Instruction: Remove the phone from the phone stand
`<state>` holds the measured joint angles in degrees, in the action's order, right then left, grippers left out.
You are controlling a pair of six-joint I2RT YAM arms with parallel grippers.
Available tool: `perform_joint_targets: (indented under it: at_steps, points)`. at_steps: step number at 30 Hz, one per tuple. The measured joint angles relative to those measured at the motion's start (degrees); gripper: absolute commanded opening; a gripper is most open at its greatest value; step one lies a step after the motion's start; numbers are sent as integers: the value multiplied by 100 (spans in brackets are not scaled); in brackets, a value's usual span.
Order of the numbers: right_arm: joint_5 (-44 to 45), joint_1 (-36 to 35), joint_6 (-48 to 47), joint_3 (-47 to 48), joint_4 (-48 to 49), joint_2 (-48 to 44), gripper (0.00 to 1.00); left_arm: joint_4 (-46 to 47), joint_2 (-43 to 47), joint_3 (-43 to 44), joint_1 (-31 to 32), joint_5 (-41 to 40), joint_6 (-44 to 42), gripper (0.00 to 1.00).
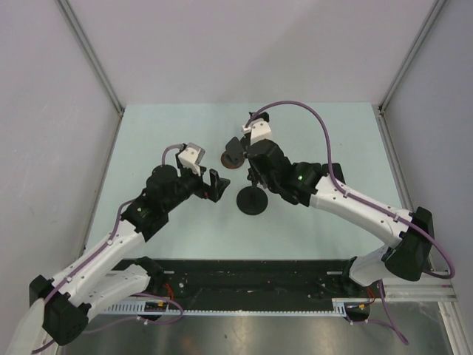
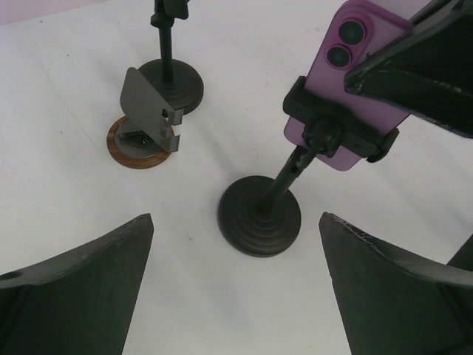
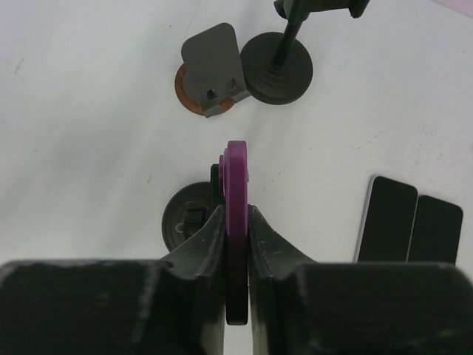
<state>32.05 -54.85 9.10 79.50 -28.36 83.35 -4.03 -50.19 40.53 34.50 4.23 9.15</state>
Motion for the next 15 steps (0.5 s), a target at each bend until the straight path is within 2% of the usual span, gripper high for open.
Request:
perform_joint_targets:
  at_steps: [1, 2, 4, 5, 7, 8, 12, 15]
  points:
    - [46, -24, 61, 0, -4, 2, 29, 2, -13, 15, 11, 31, 15, 100]
    - [83, -44, 133, 0, 0, 2, 39, 2, -26, 28, 15, 57, 44, 100]
    - [118, -68, 232, 0, 63, 2, 52, 2, -61, 55, 22, 81, 107, 100]
    - [114, -72, 264, 0, 92, 2, 64, 2, -79, 63, 22, 92, 136, 100]
    - [79, -85, 302, 0, 107, 2, 72, 2, -140, 92, 26, 103, 173, 100]
    - [24, -85, 267, 0, 116, -7, 80, 2, -170, 103, 26, 109, 199, 100]
    - [-570, 4, 92, 0, 111, -114, 91, 2, -286, 129, 26, 120, 289, 100]
    - [-1574, 291, -90, 0, 31, -356, 95, 0, -398, 173, 28, 160, 308, 100]
